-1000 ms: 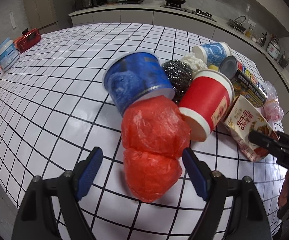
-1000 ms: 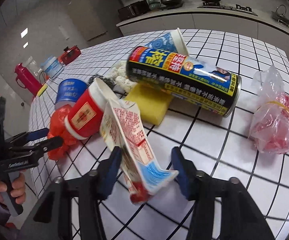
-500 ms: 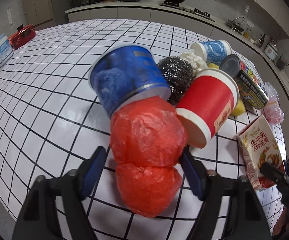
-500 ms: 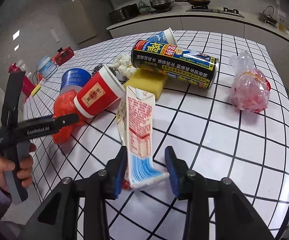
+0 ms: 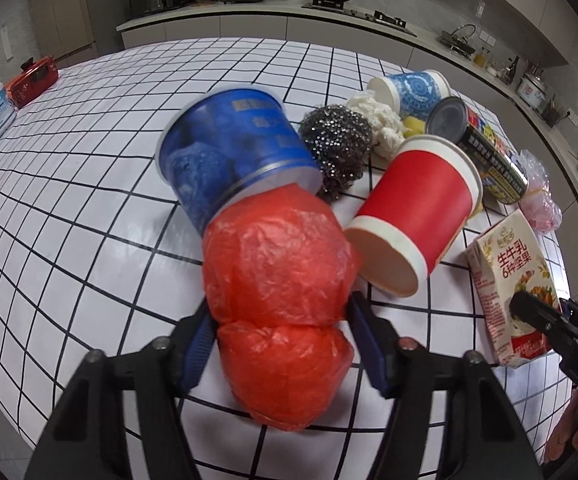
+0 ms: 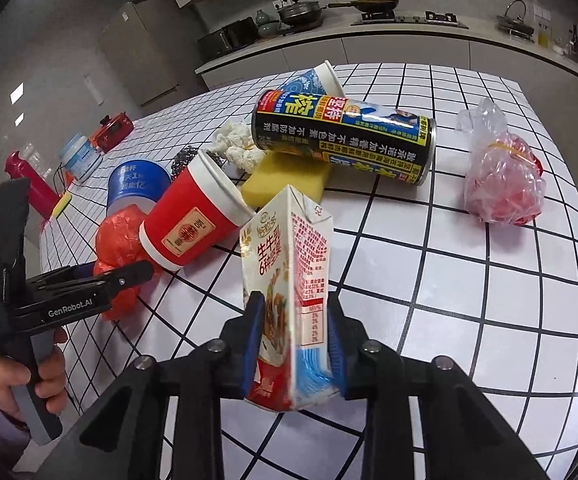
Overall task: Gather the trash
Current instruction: 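Grasp the milk carton with the right tool while the left tool grasps the red plastic bag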
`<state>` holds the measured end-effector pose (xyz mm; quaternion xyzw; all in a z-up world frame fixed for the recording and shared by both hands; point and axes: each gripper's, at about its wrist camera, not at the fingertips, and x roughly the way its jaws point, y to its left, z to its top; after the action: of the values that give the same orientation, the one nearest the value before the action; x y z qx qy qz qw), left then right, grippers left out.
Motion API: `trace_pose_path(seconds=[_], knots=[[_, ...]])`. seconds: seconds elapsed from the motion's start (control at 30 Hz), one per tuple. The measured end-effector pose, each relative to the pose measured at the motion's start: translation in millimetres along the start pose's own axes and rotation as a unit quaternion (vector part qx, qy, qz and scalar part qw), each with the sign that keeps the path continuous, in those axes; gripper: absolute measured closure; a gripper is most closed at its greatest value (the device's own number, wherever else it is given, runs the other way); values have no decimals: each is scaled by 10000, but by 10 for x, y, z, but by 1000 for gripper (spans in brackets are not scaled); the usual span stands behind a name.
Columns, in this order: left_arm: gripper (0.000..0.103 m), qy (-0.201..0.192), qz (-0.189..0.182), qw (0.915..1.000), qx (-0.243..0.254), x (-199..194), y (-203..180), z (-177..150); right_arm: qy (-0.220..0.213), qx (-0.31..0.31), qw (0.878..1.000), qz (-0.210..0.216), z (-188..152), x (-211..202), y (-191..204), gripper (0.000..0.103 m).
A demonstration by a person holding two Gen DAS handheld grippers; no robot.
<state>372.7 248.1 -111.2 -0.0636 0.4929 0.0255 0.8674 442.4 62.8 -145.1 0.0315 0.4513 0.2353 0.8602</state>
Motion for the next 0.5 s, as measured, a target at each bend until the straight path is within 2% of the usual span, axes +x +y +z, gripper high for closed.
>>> trace_pose_path(seconds=[0.23, 0.37, 0.5], knots=[[59, -65, -201, 9998, 13, -49, 15, -44, 76, -47, 10000, 24, -30, 43, 96, 76], [63, -132, -320, 9994, 24, -112, 36, -81, 80, -6, 10000, 21, -62, 40, 130, 79], [64, -292, -427, 9986, 72, -228, 43, -103, -93, 66, 9999, 15, -99, -65, 170, 79]])
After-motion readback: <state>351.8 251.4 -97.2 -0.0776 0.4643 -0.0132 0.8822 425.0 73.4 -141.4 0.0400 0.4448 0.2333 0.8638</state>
